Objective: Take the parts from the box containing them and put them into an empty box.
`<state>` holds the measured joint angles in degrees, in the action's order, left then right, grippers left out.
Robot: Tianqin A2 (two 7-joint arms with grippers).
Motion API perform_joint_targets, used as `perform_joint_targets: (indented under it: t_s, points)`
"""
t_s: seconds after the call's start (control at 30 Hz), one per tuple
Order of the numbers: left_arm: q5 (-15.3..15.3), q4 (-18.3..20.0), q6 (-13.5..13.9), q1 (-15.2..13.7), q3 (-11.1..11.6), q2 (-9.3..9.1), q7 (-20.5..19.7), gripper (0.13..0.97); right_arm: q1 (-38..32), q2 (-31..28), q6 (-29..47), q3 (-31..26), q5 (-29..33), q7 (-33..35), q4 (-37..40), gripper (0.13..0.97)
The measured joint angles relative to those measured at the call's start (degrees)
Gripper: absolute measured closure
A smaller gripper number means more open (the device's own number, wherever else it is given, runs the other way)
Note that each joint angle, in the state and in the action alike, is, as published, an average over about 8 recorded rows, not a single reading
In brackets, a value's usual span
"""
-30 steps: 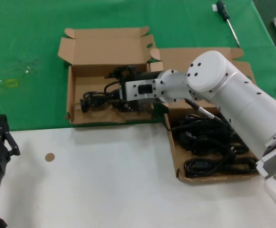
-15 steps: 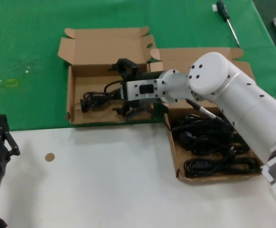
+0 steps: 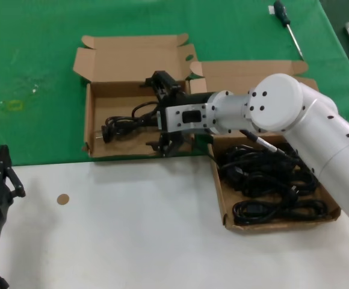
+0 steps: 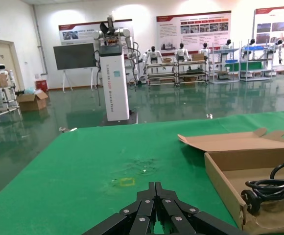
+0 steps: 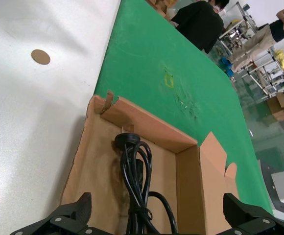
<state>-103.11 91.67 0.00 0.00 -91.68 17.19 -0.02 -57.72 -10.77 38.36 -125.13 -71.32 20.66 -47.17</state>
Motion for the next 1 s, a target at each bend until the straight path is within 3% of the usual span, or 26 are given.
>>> perform_joint_targets:
  t_s: [0.23,0.47,0.77,1.0]
  points:
    - [0.0,0.0,0.0,0.0,0.0,0.0,0.0,0.935,0.78,-0.13,-0.44,0.41,-0.37,-0.31,-0.71,0.134]
    - [0.0,0.0,0.0,0.0,0.0,0.0,0.0,0.906,4.52,-0.55,-2.92,2.57,-2.42,-1.65,-3.57,0.132]
    - [0.0,0.0,0.0,0.0,0.0,0.0,0.0,0.795,11.11,-1.27,-7.3,6.41,-6.07,-4.0,-8.65,0.129]
    - [-0.01,0.0,0.0,0.0,0.0,0.0,0.01,0.634,16.56,-1.87,-10.89,9.54,-9.04,-5.93,-12.8,0.129]
